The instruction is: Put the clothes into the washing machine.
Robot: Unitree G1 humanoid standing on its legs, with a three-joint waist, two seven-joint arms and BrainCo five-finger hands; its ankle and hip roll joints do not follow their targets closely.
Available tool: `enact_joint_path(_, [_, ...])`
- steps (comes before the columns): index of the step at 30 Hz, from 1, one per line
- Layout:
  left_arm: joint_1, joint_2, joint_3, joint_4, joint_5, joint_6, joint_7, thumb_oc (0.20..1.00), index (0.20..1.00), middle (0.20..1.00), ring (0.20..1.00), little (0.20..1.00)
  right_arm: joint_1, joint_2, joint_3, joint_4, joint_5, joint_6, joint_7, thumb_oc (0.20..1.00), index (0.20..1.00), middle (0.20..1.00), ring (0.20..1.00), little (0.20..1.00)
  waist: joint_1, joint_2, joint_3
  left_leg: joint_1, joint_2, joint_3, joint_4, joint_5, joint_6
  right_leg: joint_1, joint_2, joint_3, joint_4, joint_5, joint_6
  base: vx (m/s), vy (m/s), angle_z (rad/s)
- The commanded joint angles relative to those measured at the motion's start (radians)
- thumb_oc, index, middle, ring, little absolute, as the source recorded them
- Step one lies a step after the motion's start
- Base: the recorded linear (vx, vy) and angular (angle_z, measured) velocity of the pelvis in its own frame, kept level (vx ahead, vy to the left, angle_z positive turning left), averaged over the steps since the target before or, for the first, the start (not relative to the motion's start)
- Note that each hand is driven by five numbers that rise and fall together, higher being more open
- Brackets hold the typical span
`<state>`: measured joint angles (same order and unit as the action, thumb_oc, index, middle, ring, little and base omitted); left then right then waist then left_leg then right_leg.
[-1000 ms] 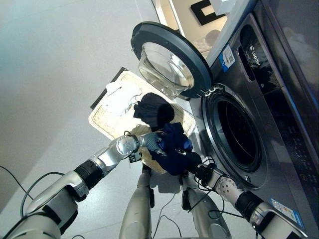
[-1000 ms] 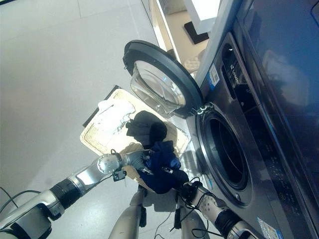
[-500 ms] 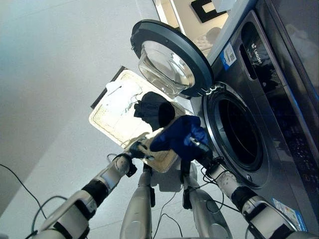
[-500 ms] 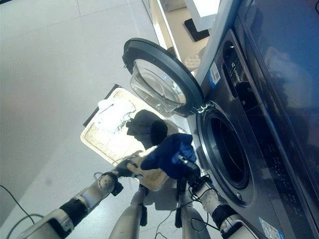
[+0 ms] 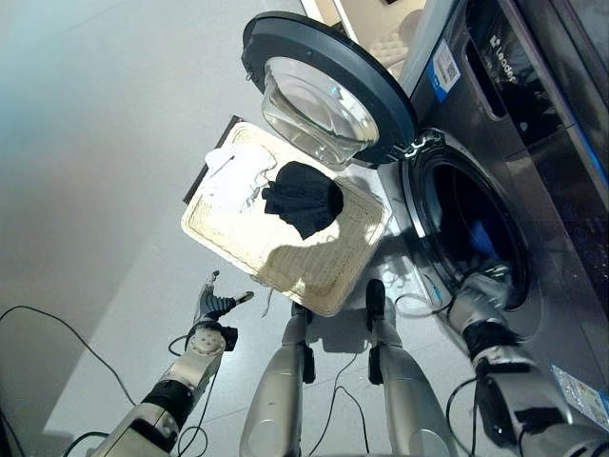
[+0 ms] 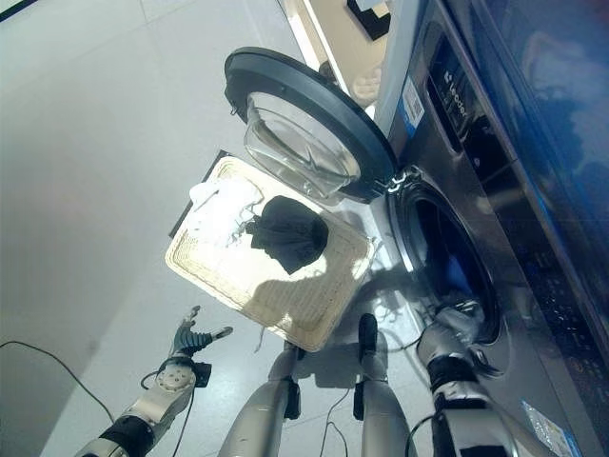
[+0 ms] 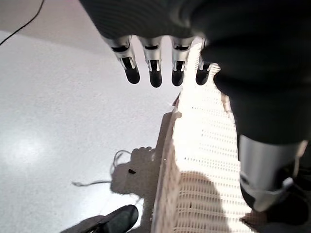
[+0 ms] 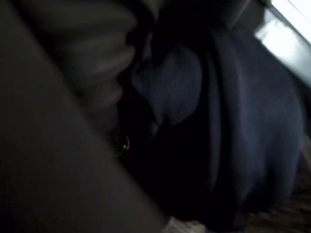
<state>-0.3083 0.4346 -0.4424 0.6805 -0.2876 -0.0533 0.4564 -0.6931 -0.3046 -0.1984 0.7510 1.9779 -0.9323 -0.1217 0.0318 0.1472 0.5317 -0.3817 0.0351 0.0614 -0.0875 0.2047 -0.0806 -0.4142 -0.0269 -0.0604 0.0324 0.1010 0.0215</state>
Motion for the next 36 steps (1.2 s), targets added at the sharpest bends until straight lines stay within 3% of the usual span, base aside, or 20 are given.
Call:
enact_joint_path(1, [0.004, 0.048, 0.004, -0.005, -0.034, 0.021, -0.012, 1.0, 1.0, 1.0, 1.0, 1.0, 0.008, -0.333, -0.177, -0.09, -0.181, -0.579, -0.234, 0.2, 0.2, 0.2, 0.2, 0.2, -0.06, -0.026, -0.012, -0.016, -0.11, 0.023, 0.043, -0.093, 0.057, -0.047, -0.021, -0.016, 0.011, 0.037, 0.071, 0.03, -0.029, -0.12])
enact_joint_path(2, [0.007, 0.065, -0.001, -0.026, -0.051, 0.033, -0.017, 1.0, 1.0, 1.0, 1.0, 1.0, 0.016, -0.38, -0.181, -0.085, -0.191, -0.647, -0.247, 0.2, 0.2, 0.2, 0.2, 0.2, -0.068, -0.022, -0.012, -0.024, -0.111, 0.022, 0.046, -0.092, 0.056, -0.057, -0.021, -0.007, 0.015, 0.039, 0.072, 0.02, -0.011, -0.04])
enact_joint_path(4, [0.013, 0.076, -0.009, -0.04, -0.064, 0.04, -0.015, 1.0, 1.0, 1.0, 1.0, 1.0, 0.023, -0.432, -0.183, -0.096, -0.173, -0.682, -0.212, 0.2, 0.2, 0.2, 0.2, 0.2, -0.078, -0.018, -0.012, -0.036, -0.112, 0.024, 0.047, -0.088, 0.055, -0.071, -0.022, -0.001, 0.018, 0.041, 0.073, 0.04, 0.012, 0.04])
enact_joint_path(6, [0.021, 0.058, -0.003, -0.021, -0.067, 0.021, -0.017, 1.0, 1.0, 1.0, 1.0, 1.0, 0.036, -0.481, -0.166, -0.131, -0.103, -0.669, -0.107, 0.956, 0.956, 0.956, 0.956, 0.956, -0.091, -0.005, -0.012, -0.057, -0.117, 0.025, 0.06, -0.086, 0.055, -0.1, -0.023, 0.02, 0.029, 0.043, 0.077, 0.04, 0.04, 0.0])
enact_joint_path(7, [0.021, 0.056, -0.001, -0.019, -0.07, 0.019, -0.018, 1.0, 1.0, 1.0, 1.0, 1.0, 0.036, -0.483, -0.162, -0.136, -0.099, -0.645, -0.098, 1.0, 1.0, 1.0, 1.0, 1.0, -0.093, -0.003, -0.012, -0.06, -0.118, 0.026, 0.062, -0.086, 0.055, -0.103, -0.023, 0.023, 0.03, 0.043, 0.077, 0.02, 0.036, -0.06])
enact_joint_path(8, [0.02, 0.051, -0.001, -0.014, -0.073, 0.015, -0.017, 1.0, 1.0, 1.0, 1.0, 1.0, 0.035, -0.481, -0.156, -0.141, -0.105, -0.61, -0.098, 1.0, 1.0, 1.0, 1.0, 1.0, -0.095, -0.001, -0.012, -0.065, -0.118, 0.028, 0.065, -0.084, 0.054, -0.108, -0.023, 0.026, 0.032, 0.044, 0.077, 0.01, 0.026, -0.09])
enact_joint_path(9, [0.011, 0.04, 0.002, -0.002, -0.078, 0.008, -0.018, 1.0, 1.0, 1.0, 1.0, 1.0, 0.035, -0.475, -0.154, -0.172, -0.169, -0.463, -0.147, 1.0, 1.0, 1.0, 1.0, 1.0, -0.099, 0.002, -0.012, -0.076, -0.119, 0.031, 0.069, -0.081, 0.053, -0.12, -0.023, 0.031, 0.035, 0.045, 0.076, 0.05, 0.027, -0.12])
enact_joint_path(10, [0.002, 0.026, 0.004, -0.002, -0.071, 0.013, -0.017, 1.0, 1.0, 1.0, 1.0, 1.0, 0.043, -0.439, -0.14, -0.276, -0.147, -0.178, -0.179, 1.0, 1.0, 1.0, 1.0, 1.0, -0.099, 0.007, -0.012, -0.083, -0.123, 0.03, 0.075, -0.085, 0.054, -0.125, -0.024, 0.033, 0.04, 0.036, 0.076, 0.03, 0.015, -0.12])
enact_joint_path(11, [-0.001, 0.024, 0.005, -0.005, -0.066, 0.012, -0.015, 1.0, 1.0, 1.0, 1.0, 1.0, 0.046, -0.421, -0.135, -0.292, -0.078, -0.12, -0.121, 1.0, 1.0, 1.0, 1.0, 1.0, -0.097, 0.008, -0.012, -0.094, -0.124, 0.031, 0.078, -0.079, 0.056, -0.134, -0.024, 0.033, 0.04, 0.043, 0.075, 0.05, -0.004, -0.08])
enact_joint_path(12, [-0.002, 0.006, 0.001, -0.005, -0.049, -0.009, 0.001, 1.0, 1.0, 1.0, 1.0, 1.0, 0.039, -0.265, -0.152, -0.455, -0.006, 0.105, -0.067, 1.0, 1.0, 1.0, 1.0, 1.0, -0.093, 0.018, -0.012, -0.1, -0.13, 0.029, 0.079, -0.083, 0.059, -0.139, -0.024, 0.034, 0.039, 0.037, 0.075, 0.0, -0.017, -0.03])
enact_joint_path(13, [-0.004, 0.0, 0.003, -0.004, -0.042, -0.017, 0.005, 1.0, 1.0, 1.0, 1.0, 1.0, 0.037, -0.219, -0.153, -0.497, -0.006, 0.141, -0.076, 1.0, 1.0, 1.0, 1.0, 1.0, -0.09, 0.02, -0.012, -0.11, -0.13, 0.03, 0.079, -0.076, 0.06, -0.147, -0.024, 0.034, 0.038, 0.045, 0.073, 0.0, -0.044, -0.05])
enact_joint_path(15, [-0.003, -0.018, -0.005, -0.047, 0.016, -0.076, 0.085, 1.0, 1.0, 1.0, 1.0, 1.0, 0.069, -0.092, -0.055, -0.623, -0.006, 0.111, -0.052, 1.0, 1.0, 1.0, 1.0, 1.0, -0.082, 0.023, -0.012, -0.141, -0.127, 0.041, 0.093, -0.072, 0.064, -0.177, -0.026, 0.026, 0.052, 0.048, 0.07, -0.01, -0.066, -0.05])
enact_joint_path(17, [0.003, -0.014, -0.004, -0.069, 0.043, -0.112, 0.113, 1.0, 1.0, 1.0, 1.0, 1.0, 0.089, -0.054, -0.034, -0.66, -0.006, 0.111, -0.034, 1.0, 1.0, 1.0, 1.0, 1.0, -0.082, 0.018, -0.012, -0.151, -0.127, 0.039, 0.103, -0.074, 0.064, -0.185, -0.026, 0.025, 0.06, 0.046, 0.069, 0.01, -0.058, -0.07])
enact_joint_path(21, [-0.026, -0.018, -0.01, -0.164, 0.107, -0.194, 0.212, 1.0, 1.0, 1.0, 1.0, 1.0, 0.097, 0.042, 0.049, -0.621, -0.006, 0.161, 0.149, 1.0, 1.0, 1.0, 1.0, 1.0, -0.064, 0.007, -0.012, -0.187, -0.12, 0.041, 0.1, -0.068, 0.06, -0.214, -0.024, 0.014, 0.065, 0.043, 0.066, 0.0, -0.085, -0.03])
enact_joint_path(27, [-0.047, -0.011, 0.019, -0.179, 0.077, -0.264, 0.249, 1.0, 1.0, 1.0, 1.0, 1.0, 0.096, 0.047, 0.045, -0.472, -0.006, 0.22, 0.316, 1.0, 1.0, 1.0, 1.0, 1.0, -0.049, -0.016, -0.012, -0.221, -0.111, 0.03, 0.101, -0.062, 0.053, -0.241, -0.02, -0.009, 0.069, 0.047, 0.067, 0.0, -0.023, 0.01])
enact_joint_path(30, [-0.05, 0.017, 0.046, -0.213, 0.082, -0.3, 0.29, 1.0, 1.0, 1.0, 1.0, 1.0, 0.131, -0.024, 0.064, -0.335, -0.006, 0.154, 0.351, 1.0, 1.0, 1.0, 1.0, 1.0, -0.047, -0.04, -0.012, -0.22, -0.103, 0.026, 0.086, -0.061, 0.048, -0.24, -0.013, -0.017, 0.064, 0.046, 0.068, 0.0, -0.008, 0.12])
enact_joint_path(31, [-0.056, 0.023, 0.055, -0.219, 0.089, -0.308, 0.299, 1.0, 1.0, 1.0, 1.0, 1.0, 0.131, -0.042, 0.07, -0.292, -0.093, 0.108, 0.322, 1.0, 1.0, 1.0, 1.0, 1.0, -0.048, -0.045, -0.012, -0.223, -0.101, 0.026, 0.083, -0.06, 0.047, -0.244, -0.011, -0.018, 0.062, 0.05, 0.069, 0.01, 0.008, 0.08])
enact_joint_path(33, [-0.083, 0.04, 0.08, -0.234, 0.119, -0.357, 0.307, 1.0, 1.0, 1.0, 1.0, 1.0, 0.117, -0.063, 0.073, -0.27, -0.308, 0.175, 0.241, 1.0, 1.0, 1.0, 1.0, 1.0, -0.048, -0.054, -0.012, -0.242, -0.097, 0.028, 0.081, -0.049, 0.044, -0.264, -0.009, -0.018, 0.054, 0.069, 0.068, -0.03, 0.024, -0.01])
enact_joint_path(36, [-0.118, 0.073, 0.105, -0.269, 0.188, -0.363, 0.331, 1.0, 1.0, 1.0, 1.0, 1.0, 0.139, -0.095, 0.103, -0.26, -0.475, 0.222, 0.181, 1.0, 1.0, 1.0, 1.0, 1.0, -0.05, -0.071, -0.012, -0.265, -0.093, 0.034, 0.088, -0.046, 0.038, -0.288, -0.008, -0.02, 0.049, 0.084, 0.071, -0.02, 0.019, -0.01])
